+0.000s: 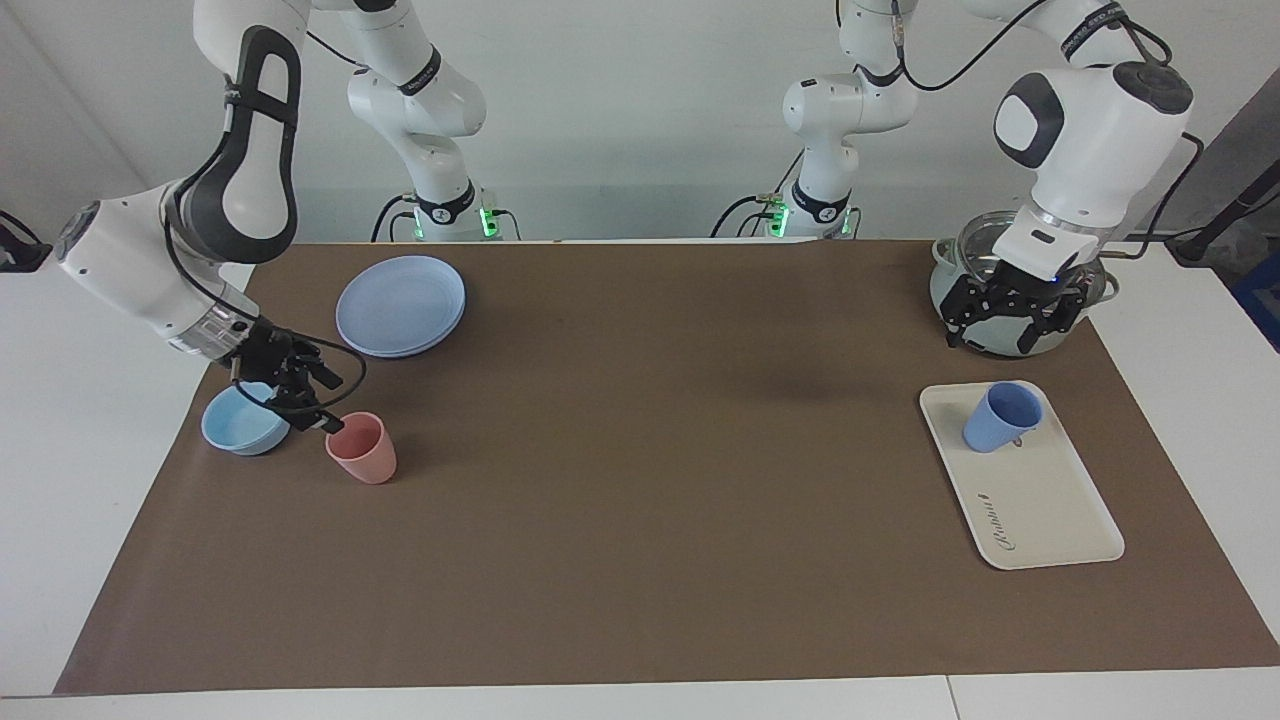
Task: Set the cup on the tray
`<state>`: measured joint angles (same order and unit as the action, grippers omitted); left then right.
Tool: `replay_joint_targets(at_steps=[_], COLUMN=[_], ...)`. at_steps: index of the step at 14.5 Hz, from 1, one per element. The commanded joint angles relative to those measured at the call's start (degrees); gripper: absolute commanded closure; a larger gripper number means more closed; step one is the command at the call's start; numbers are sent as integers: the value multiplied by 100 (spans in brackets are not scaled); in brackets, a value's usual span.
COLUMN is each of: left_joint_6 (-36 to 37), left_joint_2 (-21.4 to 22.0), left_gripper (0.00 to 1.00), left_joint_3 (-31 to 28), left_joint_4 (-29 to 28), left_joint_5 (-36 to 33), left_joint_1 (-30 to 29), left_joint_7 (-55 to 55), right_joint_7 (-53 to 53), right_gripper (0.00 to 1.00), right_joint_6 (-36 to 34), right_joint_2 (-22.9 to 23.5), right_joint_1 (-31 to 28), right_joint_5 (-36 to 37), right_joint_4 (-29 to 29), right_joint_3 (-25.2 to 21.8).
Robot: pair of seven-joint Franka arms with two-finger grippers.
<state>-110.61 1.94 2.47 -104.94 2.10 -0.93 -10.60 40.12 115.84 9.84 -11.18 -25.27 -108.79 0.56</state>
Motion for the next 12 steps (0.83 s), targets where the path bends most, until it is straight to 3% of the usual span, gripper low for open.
replay_joint_targets(at_steps=[1, 5, 6, 8, 12], left_joint_6=[1064, 2103, 2122, 1782, 1657], left_joint_2=[114, 8, -18, 270, 307], left_gripper=[0, 0, 0, 0, 0], left_joint_3=[-11, -1, -1, -10, -1], left_joint_4=[726, 1738, 1705, 1005, 792], left_joint_5=[-149, -70, -87, -175, -446], left_joint_1=[23, 23, 40, 320, 584], left_joint_7=[84, 93, 136, 592, 629], right_joint_7=[-127, -459, -696, -1450, -3237], right_gripper=[0, 0, 0, 0, 0], right_joint_6=[-87, -473, -570, -780, -1370], right_joint_2=[-377, -711, -816, -1018, -1063], right_joint_1=[343, 861, 898, 916, 951], right_joint_5=[706, 1585, 1709, 1771, 2069], right_joint_4=[-125, -116, -99, -90, 366], right_joint_3=[32, 32, 32, 40, 40])
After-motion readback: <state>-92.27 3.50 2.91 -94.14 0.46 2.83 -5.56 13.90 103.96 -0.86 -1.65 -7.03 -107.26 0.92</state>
